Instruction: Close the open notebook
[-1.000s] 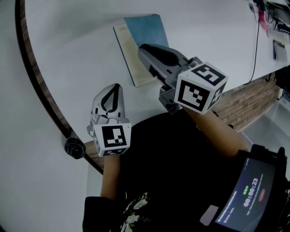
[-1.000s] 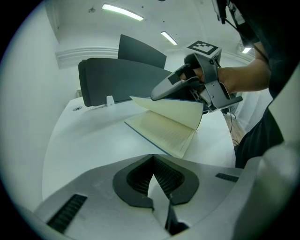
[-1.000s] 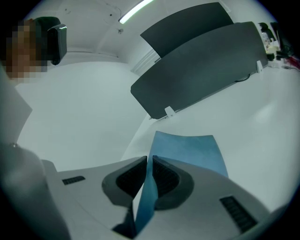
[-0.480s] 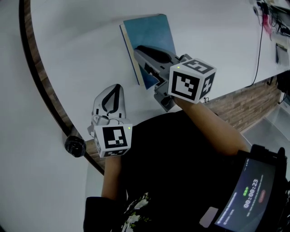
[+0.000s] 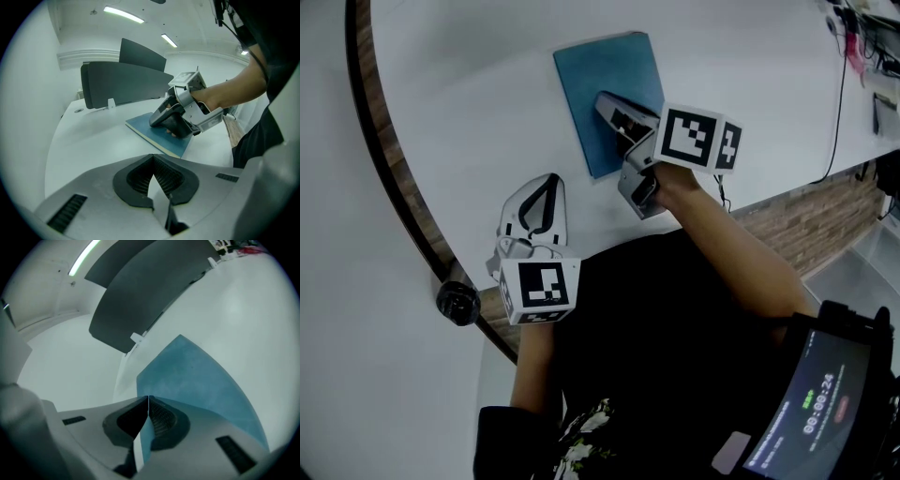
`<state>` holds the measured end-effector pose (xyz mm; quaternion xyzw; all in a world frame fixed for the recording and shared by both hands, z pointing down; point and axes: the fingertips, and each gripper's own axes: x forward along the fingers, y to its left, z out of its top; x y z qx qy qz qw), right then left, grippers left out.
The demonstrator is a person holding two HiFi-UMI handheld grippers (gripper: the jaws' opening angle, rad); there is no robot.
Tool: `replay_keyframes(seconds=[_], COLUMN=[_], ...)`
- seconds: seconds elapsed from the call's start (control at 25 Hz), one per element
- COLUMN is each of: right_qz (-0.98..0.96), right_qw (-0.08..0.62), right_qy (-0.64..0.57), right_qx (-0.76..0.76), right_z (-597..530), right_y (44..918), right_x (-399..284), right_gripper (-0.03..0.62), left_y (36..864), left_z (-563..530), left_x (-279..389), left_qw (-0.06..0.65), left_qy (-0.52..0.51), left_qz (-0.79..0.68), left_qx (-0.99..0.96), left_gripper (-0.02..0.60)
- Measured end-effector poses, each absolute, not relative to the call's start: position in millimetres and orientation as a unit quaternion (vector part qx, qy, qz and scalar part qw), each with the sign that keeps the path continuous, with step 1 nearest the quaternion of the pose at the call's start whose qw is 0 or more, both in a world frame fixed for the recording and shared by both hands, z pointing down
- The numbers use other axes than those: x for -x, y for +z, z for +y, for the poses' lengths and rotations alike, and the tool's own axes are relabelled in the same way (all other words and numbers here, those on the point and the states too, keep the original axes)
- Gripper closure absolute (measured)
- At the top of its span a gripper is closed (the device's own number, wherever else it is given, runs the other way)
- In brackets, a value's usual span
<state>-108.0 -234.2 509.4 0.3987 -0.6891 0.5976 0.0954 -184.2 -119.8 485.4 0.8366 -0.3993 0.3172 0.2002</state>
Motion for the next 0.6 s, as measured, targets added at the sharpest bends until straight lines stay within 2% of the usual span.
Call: replay_keyframes(seconds=[0.12, 0.44, 0.6], right_qz=[-0.66, -0.659, -0.658], right_qw=[0.083, 0.091, 0.086], right_qy=[0.63, 0.628, 0.632], right_qx=[-0.4, -0.405, -0.401], right_z=[-235.1, -233.6, -233.5], right_y=[516.5, 514.6, 514.2], right_x=[104.0, 105.5, 105.7], right_gripper=[0.53, 0.53, 0.53], left_y=[480.5, 481.4, 501.9], left_z=[-125.8, -141.7, -137.6], left_x=[172.4, 117.7, 108.3], left_qw=[0.187, 0.162, 0.193], left_qy=[0.311, 0.319, 0.36], left_qz=[-0.388, -0.338, -0.324], left_qx=[-0.847, -0.871, -0.853], left_gripper=[0.575, 0.575, 0.575])
